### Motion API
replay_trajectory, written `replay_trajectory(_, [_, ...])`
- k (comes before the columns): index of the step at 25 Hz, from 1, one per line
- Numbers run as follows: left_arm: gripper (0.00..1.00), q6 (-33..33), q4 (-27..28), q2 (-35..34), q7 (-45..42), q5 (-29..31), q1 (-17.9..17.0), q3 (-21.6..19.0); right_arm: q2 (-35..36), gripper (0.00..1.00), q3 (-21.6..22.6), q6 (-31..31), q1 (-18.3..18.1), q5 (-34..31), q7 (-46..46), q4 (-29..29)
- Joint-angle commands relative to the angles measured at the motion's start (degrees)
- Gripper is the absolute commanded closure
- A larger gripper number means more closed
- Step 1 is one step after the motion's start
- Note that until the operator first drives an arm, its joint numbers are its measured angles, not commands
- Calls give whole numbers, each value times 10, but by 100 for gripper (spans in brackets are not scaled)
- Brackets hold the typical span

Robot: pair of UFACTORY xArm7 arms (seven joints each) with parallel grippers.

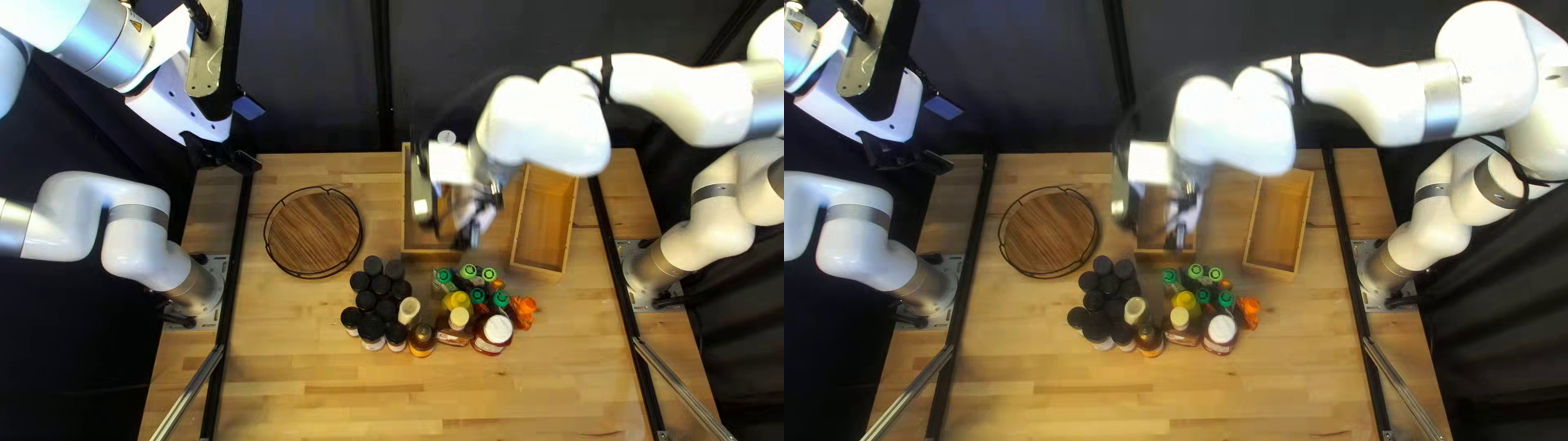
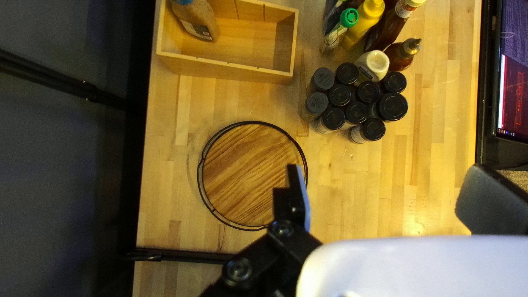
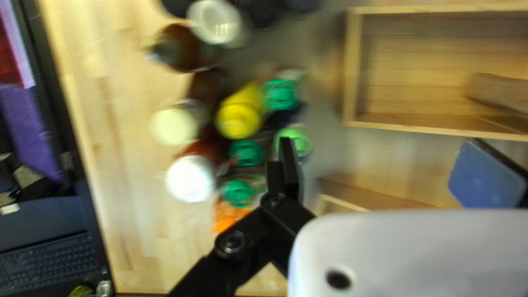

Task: Separate condiments, baby food and spices and place it in 3 different racks/containers

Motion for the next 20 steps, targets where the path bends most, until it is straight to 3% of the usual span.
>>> replay_trajectory(1, [0,0,0,0,0,0,0,0,-11,0,40,-8,28,-37,72,-12])
replay_trajectory(7, [0,0,0,0,0,0,0,0,-66,0,65,-8,53,-94,146,0])
replay_trajectory(20, [0,0,0,0,0,0,0,0,-78,0,74,-87,70,-181,234,-55])
